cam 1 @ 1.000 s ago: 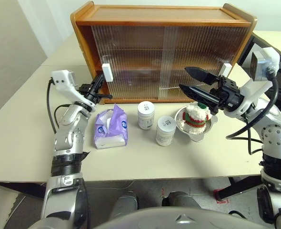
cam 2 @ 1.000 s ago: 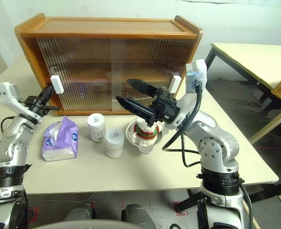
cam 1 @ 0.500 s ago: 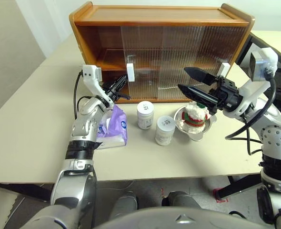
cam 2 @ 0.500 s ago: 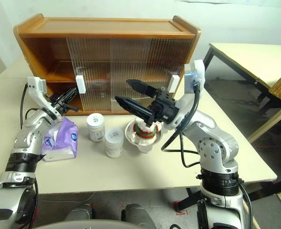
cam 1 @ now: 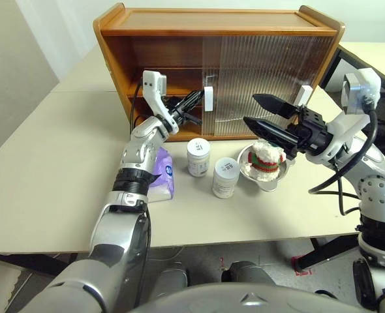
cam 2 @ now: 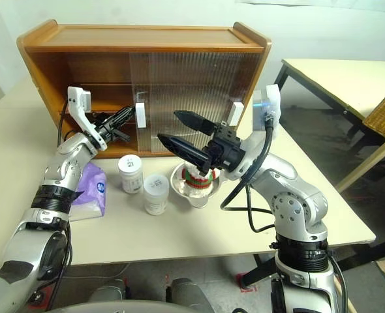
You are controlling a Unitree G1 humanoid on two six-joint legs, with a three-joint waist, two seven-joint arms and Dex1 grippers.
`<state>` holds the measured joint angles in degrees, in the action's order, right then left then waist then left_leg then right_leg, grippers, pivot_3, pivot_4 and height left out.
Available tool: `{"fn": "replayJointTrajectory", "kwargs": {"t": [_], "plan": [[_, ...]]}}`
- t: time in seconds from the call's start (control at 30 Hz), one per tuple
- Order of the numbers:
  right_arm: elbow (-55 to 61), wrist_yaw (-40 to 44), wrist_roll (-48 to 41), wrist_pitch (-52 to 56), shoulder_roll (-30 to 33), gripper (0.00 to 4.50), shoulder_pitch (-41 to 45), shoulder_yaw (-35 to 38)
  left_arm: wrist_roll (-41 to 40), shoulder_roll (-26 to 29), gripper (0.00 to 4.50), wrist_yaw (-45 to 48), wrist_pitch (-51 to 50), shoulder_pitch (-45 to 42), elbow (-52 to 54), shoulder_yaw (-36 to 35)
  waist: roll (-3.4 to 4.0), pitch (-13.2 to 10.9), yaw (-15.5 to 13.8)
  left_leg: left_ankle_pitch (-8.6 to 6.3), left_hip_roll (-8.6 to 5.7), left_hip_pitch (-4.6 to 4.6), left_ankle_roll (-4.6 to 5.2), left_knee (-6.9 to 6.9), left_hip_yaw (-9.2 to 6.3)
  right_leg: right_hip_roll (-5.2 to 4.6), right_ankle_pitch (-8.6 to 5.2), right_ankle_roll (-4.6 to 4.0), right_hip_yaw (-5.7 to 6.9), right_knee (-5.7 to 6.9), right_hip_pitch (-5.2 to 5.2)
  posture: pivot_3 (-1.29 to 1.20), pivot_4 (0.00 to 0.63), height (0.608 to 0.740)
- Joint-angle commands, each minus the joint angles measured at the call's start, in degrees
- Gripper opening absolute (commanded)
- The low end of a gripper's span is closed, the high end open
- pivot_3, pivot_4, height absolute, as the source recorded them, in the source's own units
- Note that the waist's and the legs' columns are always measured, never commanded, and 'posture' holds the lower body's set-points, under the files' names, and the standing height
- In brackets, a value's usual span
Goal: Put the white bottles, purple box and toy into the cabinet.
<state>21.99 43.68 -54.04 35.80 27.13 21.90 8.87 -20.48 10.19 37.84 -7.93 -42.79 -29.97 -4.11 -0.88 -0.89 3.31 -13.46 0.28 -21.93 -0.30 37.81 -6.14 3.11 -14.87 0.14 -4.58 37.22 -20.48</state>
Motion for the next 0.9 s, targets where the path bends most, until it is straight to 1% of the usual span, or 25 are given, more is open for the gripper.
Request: {"fn": "replayJointTrajectory", "kwargs": {"t": [0.03, 0.17, 0.33, 0.43, 0.57, 0.63, 0.7, 0.8, 0.9], "plan": [[0.8, -0.4, -0.4, 0.0, 0.0, 4.50, -0.1, 0.1, 1.6, -0.9, 0.02, 1.8, 0.6, -1.2, -2.4, 1.8, 0.00, 0.0, 0.1, -0.01, 0.00, -0.01, 0.01, 0.00, 0.08, 0.00, 0.00, 0.02, -0.01, -0.01, -0.01, -0.17, 0.000, 0.740], [0.9, -0.6, -0.5, 0.0, 0.0, 4.50, -0.1, 0.1, 1.8, -1.2, 0.02, 1.7, 1.2, -1.6, -2.7, 1.3, 0.00, 0.0, 0.0, -0.04, -0.01, -0.04, 0.08, 0.03, 0.10, -0.01, -0.02, 0.09, -0.02, -0.04, -0.01, -0.17, 0.000, 0.740], [1.0, -0.7, -0.6, 0.2, 0.0, 4.50, -0.1, 0.0, 1.0, 0.1, 0.02, -0.2, 1.3, 0.5, 0.0, -1.0, 0.00, 0.0, 0.1, -0.12, -0.07, -0.04, 0.20, 0.07, 0.16, -0.03, -0.03, 0.19, -0.20, -0.06, -0.02, -0.17, 0.003, 0.740], [0.6, -0.6, -0.6, 0.3, -0.1, 4.50, 0.3, -0.3, -1.1, 1.7, 0.02, -1.6, -0.4, 3.9, 6.2, -3.6, 0.01, 0.0, 0.6, -0.20, -0.06, 0.02, 0.33, 0.04, 0.28, 0.03, -0.01, 0.30, -0.55, -0.06, -0.07, -0.16, 0.005, 0.740], [-0.2, 0.0, -0.7, 0.5, -0.2, 4.50, 0.6, -0.7, -6.7, 2.5, 0.02, -4.6, -5.5, 7.9, 19.4, -7.2, 0.00, -0.1, 1.2, -0.25, -0.17, 0.02, 0.41, 0.04, 0.71, 0.12, -0.01, 0.40, -0.78, -0.08, -0.16, -0.13, 0.018, 0.740], [-0.5, 0.3, -0.7, 0.6, -0.2, 4.50, 0.8, -0.9, -8.5, 3.1, 0.02, -5.3, -8.0, 9.6, 24.1, -7.8, 0.00, -0.1, 1.1, -0.27, -0.19, 0.03, 0.45, 0.05, 0.79, 0.12, -0.03, 0.41, -0.82, -0.10, -0.16, -0.12, 0.021, 0.740], [-1.1, 0.6, -0.6, 0.6, -0.3, 4.50, 1.1, -1.2, -10.2, 4.9, 0.02, -5.2, -11.0, 13.2, 30.7, -8.0, 0.00, -0.1, 1.1, -0.30, -0.22, 0.05, 0.49, 0.06, 0.84, 0.11, -0.04, 0.40, -0.90, -0.12, -0.15, -0.11, 0.024, 0.740], [-1.8, 1.2, -0.6, 0.7, -0.4, 4.50, 1.5, -1.6, -12.0, 8.2, 0.61, -5.5, -14.1, 19.2, 38.7, -9.0, 0.03, -0.1, 1.0, -0.35, -0.22, 0.10, 0.52, 0.04, 0.86, 0.11, -0.06, 0.36, -0.99, -0.12, -0.16, -0.09, 0.034, 0.740], [-2.4, 2.0, -0.6, 0.9, -0.4, 4.50, 1.7, -1.8, -14.1, 10.7, 1.68, -6.8, -16.1, 25.2, 44.7, -11.5, 0.04, -0.2, 0.7, -0.39, -0.14, 0.10, 0.47, 0.00, 0.72, 0.11, -0.09, 0.28, -1.05, -0.10, -0.25, -0.08, 0.038, 0.740]]}}
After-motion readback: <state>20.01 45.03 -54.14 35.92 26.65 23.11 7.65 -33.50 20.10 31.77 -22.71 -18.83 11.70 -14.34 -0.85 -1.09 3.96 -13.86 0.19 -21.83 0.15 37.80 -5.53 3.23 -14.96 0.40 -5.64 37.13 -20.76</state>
